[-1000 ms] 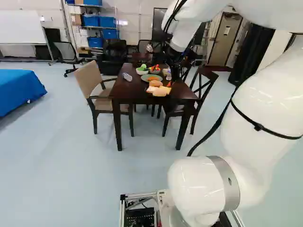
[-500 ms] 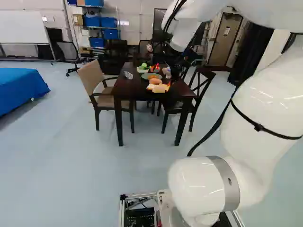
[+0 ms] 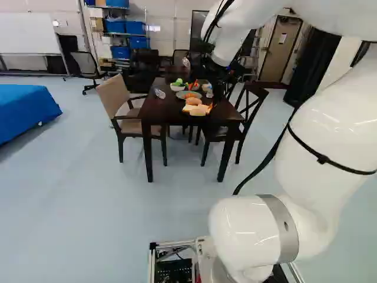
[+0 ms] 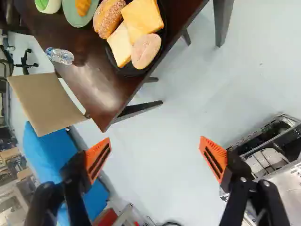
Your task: Move the croissant to the empty plate
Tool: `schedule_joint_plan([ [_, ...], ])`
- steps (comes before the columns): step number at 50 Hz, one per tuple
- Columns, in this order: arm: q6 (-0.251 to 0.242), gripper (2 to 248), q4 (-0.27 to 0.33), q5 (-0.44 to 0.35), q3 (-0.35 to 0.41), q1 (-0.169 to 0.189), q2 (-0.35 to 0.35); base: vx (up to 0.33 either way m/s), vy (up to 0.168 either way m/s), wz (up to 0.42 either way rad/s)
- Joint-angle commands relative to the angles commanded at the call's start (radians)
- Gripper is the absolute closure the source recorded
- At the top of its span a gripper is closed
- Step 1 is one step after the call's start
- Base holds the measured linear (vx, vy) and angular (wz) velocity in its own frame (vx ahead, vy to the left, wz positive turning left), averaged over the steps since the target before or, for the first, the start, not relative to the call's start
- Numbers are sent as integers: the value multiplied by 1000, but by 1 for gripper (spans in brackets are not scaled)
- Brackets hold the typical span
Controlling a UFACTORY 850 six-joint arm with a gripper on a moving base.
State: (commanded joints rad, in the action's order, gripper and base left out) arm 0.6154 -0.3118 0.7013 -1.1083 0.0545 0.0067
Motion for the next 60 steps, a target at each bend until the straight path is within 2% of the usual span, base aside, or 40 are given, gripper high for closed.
schedule_joint_plan([
  [30,-55,3,28,-141,91,-5,24,0,0,0],
  [60,-149,3,76,-381,247,-13,66,0,0,0],
])
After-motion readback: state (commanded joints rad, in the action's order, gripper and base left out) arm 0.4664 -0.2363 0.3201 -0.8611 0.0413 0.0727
